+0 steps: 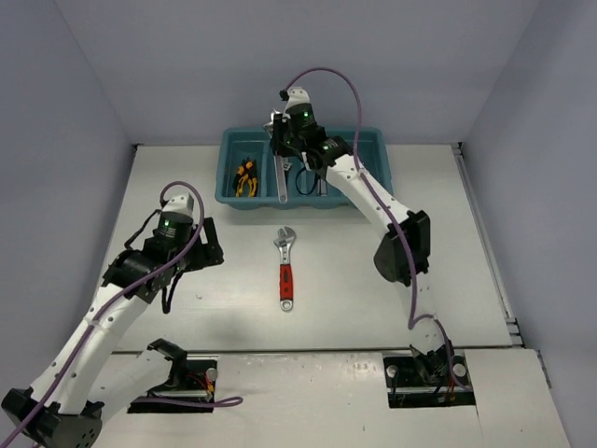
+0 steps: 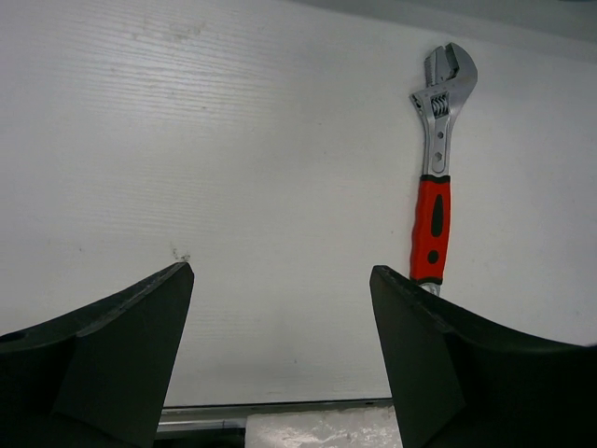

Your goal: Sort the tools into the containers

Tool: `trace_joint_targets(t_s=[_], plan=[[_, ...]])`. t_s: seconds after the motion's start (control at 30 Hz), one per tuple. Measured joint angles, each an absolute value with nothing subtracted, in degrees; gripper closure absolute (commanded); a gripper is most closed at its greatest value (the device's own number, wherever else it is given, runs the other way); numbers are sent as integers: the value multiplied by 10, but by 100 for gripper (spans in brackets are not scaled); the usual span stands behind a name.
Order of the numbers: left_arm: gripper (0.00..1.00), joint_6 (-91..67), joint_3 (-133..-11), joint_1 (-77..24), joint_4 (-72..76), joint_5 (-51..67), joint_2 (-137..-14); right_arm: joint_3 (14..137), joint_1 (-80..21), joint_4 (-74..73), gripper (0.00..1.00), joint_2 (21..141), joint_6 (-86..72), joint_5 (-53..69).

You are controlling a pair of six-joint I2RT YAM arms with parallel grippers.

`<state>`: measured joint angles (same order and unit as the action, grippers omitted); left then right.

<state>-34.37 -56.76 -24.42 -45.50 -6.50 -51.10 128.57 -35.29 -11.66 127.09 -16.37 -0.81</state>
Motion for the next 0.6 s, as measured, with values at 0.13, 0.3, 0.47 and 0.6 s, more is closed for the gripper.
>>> trace_joint_targets(t_s=[0.13,0.3,0.47,0.6], plan=[[26,-349,-565,-243,-478,-64,-481,1371,-326,-115,100,1362,-166,0],[26,-354,-564,-243,-495,-57,-464,1385,-295,-92,100,1424,-177,10],[26,-359,-559,-243,-503,-51,-461,1384,-277,-68,100,1465,-182,16],[26,-364,-555,-243,-508,-43,-461,1383,-276,-53,100,1488,-186,19]])
